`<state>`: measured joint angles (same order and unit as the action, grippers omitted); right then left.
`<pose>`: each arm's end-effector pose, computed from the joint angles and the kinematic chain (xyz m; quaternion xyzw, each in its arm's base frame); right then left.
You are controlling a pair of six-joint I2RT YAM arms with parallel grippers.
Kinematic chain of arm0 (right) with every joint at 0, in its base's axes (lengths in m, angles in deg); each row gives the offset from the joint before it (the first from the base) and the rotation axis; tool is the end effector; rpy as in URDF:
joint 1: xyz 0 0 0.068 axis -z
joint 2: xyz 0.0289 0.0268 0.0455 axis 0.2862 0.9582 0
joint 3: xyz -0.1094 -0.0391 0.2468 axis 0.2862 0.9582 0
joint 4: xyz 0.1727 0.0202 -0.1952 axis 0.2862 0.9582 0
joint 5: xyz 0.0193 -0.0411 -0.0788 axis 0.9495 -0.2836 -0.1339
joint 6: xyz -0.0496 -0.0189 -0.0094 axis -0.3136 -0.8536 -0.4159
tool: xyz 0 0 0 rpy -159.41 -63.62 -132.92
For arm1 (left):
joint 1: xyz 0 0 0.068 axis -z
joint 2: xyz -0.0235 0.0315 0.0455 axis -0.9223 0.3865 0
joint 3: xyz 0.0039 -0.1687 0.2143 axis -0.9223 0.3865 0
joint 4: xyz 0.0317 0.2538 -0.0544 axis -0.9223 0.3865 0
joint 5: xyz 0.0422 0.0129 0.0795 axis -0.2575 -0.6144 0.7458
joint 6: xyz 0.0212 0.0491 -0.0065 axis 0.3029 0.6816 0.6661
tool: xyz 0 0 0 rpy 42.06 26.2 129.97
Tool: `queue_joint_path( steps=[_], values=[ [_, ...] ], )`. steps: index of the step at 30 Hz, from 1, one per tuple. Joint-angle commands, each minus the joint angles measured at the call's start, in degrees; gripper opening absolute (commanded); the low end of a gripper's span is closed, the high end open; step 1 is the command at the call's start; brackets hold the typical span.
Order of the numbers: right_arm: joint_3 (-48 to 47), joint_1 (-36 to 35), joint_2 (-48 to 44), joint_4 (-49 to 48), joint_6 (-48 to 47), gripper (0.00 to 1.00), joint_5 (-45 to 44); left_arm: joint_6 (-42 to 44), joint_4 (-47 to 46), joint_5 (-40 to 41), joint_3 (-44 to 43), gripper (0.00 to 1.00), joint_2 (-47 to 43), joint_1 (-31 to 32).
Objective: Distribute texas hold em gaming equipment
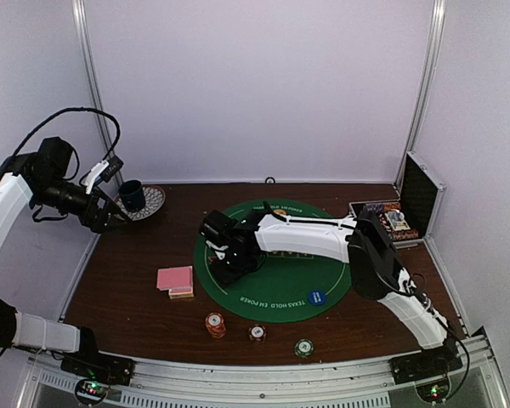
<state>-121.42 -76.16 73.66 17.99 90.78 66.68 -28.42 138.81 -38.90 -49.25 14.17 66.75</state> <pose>0.2646 0.4518 0.1582 -0.3411 0.9202 0.1312 0.1400 0.2037 -0.0210 0.3667 0.2700 0.8753 -0.2732 0.2939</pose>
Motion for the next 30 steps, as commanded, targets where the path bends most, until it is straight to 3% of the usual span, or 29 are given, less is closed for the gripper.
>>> queue_joint_path(
  steps=[1,4,9,17,21,30],
  values=[
    [-0.2,0.4,-1.6,2.1,-1.5,0.76,-0.4,-0.1,0.5,-1.2,-2.4,0.98,-0.6,0.3],
    [1.5,0.5,-6.0,2.4,-2.7,0.80,-2.3,0.0,0.6,-1.0,-2.7,0.98,-0.5,0.3],
    [8.9,0.1,-16.6,1.1,-1.6,0.80,-2.6,0.0,0.6,-1.0,-2.7,0.98,-0.3,0.3],
    [35.6,-3.2,-36.1,-2.1,3.8,0.80,-2.2,0.7,0.6,-0.3,-2.9,0.98,-0.2,0.3],
    [50.1,-6.4,-44.3,-3.3,8.0,0.87,-1.7,1.0,0.6,-0.4,-2.8,0.98,-0.5,0.3],
    [62.4,-12.9,-50.3,-5.0,14.0,0.96,-1.7,1.0,0.8,0.2,-3.1,0.98,-0.1,0.3]
  ],
)
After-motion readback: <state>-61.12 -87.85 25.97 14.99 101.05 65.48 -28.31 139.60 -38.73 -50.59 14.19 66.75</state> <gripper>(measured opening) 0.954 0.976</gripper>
